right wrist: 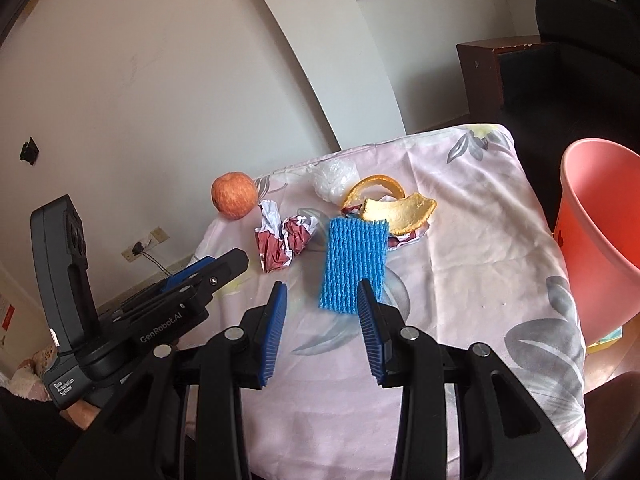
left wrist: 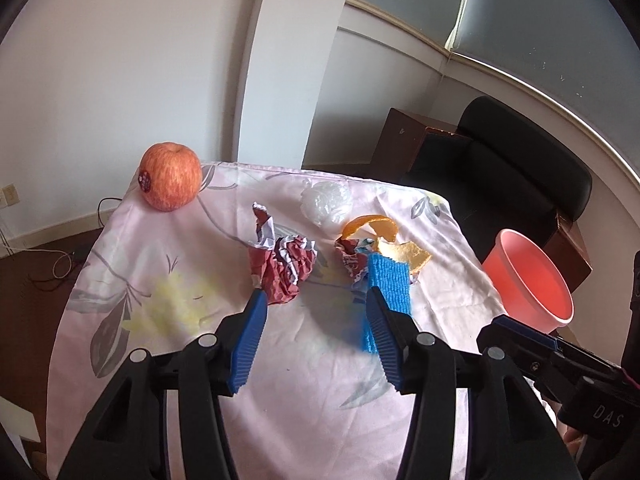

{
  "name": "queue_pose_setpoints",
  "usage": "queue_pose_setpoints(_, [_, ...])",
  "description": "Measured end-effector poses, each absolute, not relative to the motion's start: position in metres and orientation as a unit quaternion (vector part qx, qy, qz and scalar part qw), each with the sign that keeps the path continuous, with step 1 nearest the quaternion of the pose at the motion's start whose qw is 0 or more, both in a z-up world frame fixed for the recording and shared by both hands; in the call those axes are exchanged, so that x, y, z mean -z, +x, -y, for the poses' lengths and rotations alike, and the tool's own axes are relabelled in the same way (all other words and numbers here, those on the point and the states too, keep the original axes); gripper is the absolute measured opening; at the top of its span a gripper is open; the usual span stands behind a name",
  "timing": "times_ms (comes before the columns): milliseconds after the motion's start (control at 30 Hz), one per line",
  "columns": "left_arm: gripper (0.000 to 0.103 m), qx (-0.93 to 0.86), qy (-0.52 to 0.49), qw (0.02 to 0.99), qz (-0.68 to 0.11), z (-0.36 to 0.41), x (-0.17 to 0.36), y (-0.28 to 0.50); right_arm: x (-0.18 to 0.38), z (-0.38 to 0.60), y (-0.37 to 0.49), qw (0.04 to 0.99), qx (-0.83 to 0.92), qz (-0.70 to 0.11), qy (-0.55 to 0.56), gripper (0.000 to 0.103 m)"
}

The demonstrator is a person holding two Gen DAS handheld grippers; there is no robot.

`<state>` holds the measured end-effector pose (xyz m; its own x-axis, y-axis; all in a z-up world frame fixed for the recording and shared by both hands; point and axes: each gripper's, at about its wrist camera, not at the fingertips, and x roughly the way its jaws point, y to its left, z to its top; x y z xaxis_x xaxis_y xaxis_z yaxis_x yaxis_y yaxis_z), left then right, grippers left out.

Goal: Collect trash
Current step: 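Grasp the crumpled red foil wrapper with the left tool while the right tool grasps the blue foam net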

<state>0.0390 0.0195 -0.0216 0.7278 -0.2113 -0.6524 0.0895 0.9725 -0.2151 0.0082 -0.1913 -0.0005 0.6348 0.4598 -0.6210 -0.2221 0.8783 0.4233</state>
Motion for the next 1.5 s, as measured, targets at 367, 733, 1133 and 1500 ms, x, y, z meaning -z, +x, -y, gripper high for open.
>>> queue_pose_setpoints(367, [0.050,0.095,-0.077,0.913,-0.390,-0.050,0.038,0.086,0.017,0.181,0.025,0.871,-0.200,-0.420,0.157,0.037])
queue_pose_setpoints(733, [0.037,0.104,-0.062,0.897,-0.425,-0.049,0.064,0.130,0.029,0.182,0.043,0.858,-0.183,-0.448,0.174,0.047])
queue_pose_setpoints(1133, [0.011,0.126,-0.089,0.896,-0.417,-0.061,0.060,0.121,0.046,0.173,0.084,0.851,-0.159,-0.472,0.167,0.049])
queue_pose_setpoints(1500, [0.011,0.130,-0.105,0.902,-0.399,-0.070,0.043,0.100,0.063,0.168,0.093,0.846,-0.152,-0.487,0.158,0.024])
